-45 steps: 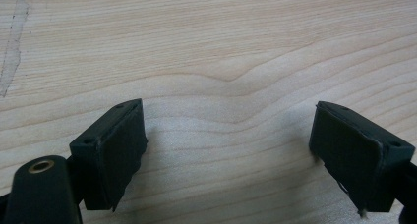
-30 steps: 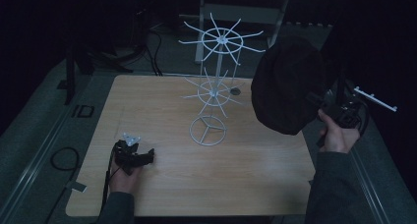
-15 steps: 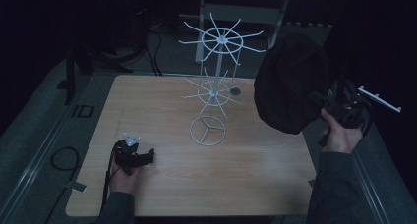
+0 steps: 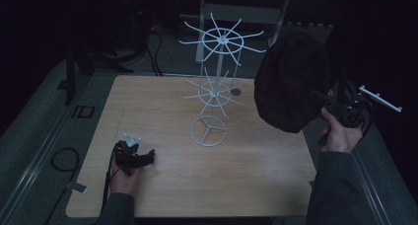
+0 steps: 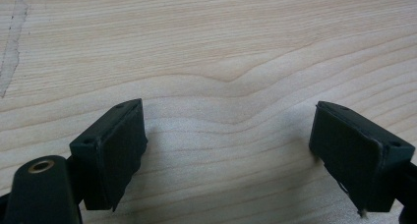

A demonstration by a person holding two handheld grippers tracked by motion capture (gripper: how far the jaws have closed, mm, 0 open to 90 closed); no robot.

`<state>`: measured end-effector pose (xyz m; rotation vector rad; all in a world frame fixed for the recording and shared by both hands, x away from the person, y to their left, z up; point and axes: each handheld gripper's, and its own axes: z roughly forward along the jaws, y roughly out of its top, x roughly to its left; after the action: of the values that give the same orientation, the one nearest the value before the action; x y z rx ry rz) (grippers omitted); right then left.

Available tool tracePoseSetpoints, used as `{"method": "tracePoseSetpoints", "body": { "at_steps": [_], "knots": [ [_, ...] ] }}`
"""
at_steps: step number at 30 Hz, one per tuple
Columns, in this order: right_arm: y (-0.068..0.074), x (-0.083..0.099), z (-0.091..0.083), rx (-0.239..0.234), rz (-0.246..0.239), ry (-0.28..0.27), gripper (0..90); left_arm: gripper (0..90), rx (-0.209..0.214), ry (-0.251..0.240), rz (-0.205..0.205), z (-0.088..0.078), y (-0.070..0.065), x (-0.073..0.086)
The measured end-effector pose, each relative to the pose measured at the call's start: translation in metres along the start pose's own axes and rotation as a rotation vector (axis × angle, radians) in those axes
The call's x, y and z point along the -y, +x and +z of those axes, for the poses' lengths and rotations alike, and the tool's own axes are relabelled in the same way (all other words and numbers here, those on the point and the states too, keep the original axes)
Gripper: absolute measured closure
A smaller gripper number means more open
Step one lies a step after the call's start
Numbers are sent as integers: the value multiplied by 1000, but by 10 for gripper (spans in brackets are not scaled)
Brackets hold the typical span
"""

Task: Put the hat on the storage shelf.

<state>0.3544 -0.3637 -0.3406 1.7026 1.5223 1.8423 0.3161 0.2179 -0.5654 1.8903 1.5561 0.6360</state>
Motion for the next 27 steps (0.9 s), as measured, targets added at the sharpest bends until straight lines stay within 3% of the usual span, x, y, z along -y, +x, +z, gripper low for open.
{"method": "tracePoseSetpoints", "body": {
  "at_steps": [27],
  "knots": [
    [10, -4, -6, -71, 13, -36, 780, 145, 0, 0, 0, 0, 0, 0]
  ]
}}
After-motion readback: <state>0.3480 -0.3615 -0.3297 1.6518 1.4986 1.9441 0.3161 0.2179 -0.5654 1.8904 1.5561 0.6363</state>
